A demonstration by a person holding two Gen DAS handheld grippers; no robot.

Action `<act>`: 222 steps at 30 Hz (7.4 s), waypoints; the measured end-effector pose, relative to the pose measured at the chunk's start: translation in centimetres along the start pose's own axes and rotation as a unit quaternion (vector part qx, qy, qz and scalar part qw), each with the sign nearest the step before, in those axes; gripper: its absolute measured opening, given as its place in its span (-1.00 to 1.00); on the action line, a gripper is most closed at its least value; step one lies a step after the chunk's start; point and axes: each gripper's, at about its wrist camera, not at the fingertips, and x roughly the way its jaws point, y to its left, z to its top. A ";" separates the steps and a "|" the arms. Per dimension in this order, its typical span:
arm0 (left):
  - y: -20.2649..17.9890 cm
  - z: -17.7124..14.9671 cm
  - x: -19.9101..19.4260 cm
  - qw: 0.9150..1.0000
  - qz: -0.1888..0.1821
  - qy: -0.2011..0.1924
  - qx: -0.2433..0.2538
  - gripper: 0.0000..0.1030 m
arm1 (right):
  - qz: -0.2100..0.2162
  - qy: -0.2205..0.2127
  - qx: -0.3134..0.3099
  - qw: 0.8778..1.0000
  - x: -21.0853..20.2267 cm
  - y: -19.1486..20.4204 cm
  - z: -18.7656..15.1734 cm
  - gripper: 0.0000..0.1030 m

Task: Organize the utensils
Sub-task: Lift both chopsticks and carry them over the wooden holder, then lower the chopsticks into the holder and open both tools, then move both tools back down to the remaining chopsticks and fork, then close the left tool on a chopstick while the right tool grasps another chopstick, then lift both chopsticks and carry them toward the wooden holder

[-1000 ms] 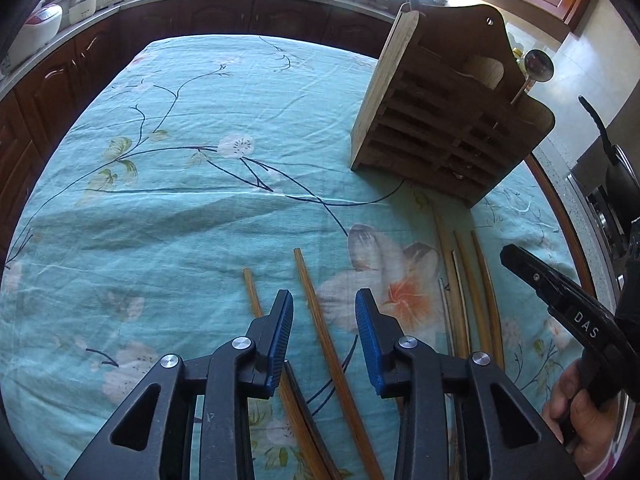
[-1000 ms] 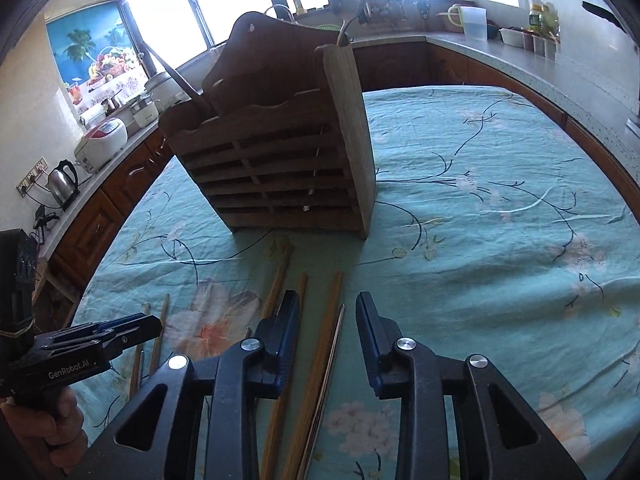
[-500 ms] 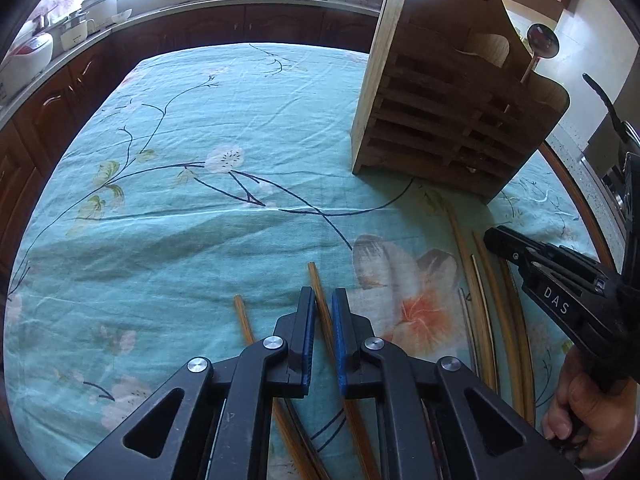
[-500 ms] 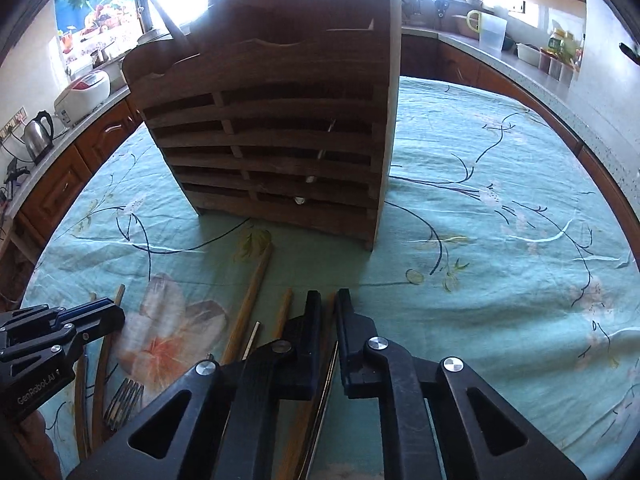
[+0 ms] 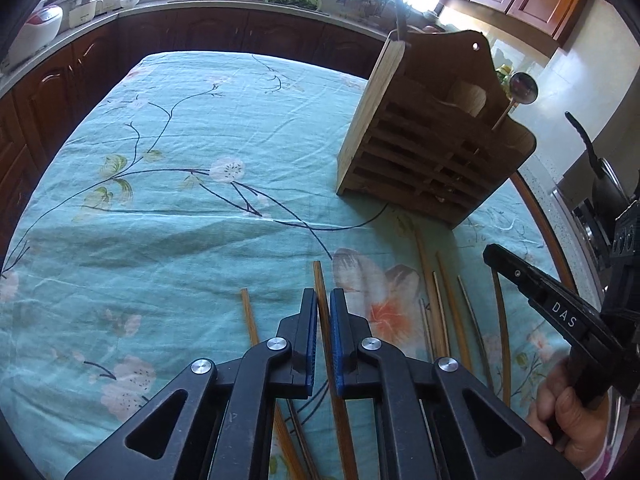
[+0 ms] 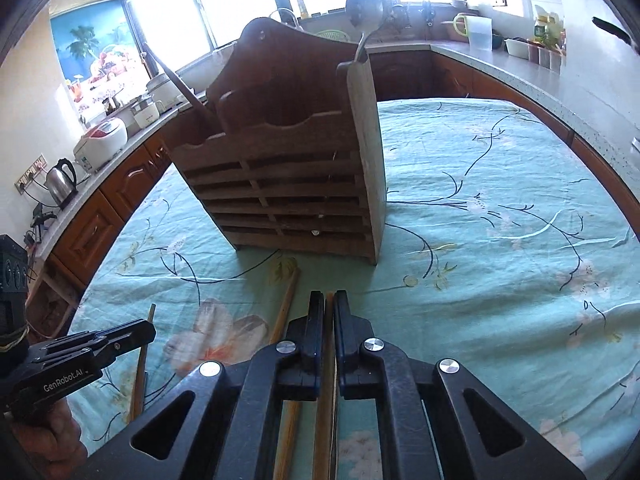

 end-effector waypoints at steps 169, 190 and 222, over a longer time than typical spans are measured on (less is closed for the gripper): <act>3.2 -7.2 -8.3 0.997 0.044 -0.064 -0.027 0.48 | -0.002 -0.047 0.020 0.999 -7.2 0.3 -6.7 0.14; 2.6 -1.1 0.4 0.998 0.052 0.023 0.005 -0.24 | -0.026 0.033 -0.039 0.998 1.0 0.6 -1.7 -0.38; 2.0 -1.1 -4.4 0.999 0.009 -0.034 0.018 -0.95 | 0.009 -0.009 -0.034 0.999 -3.2 1.4 -0.7 -0.93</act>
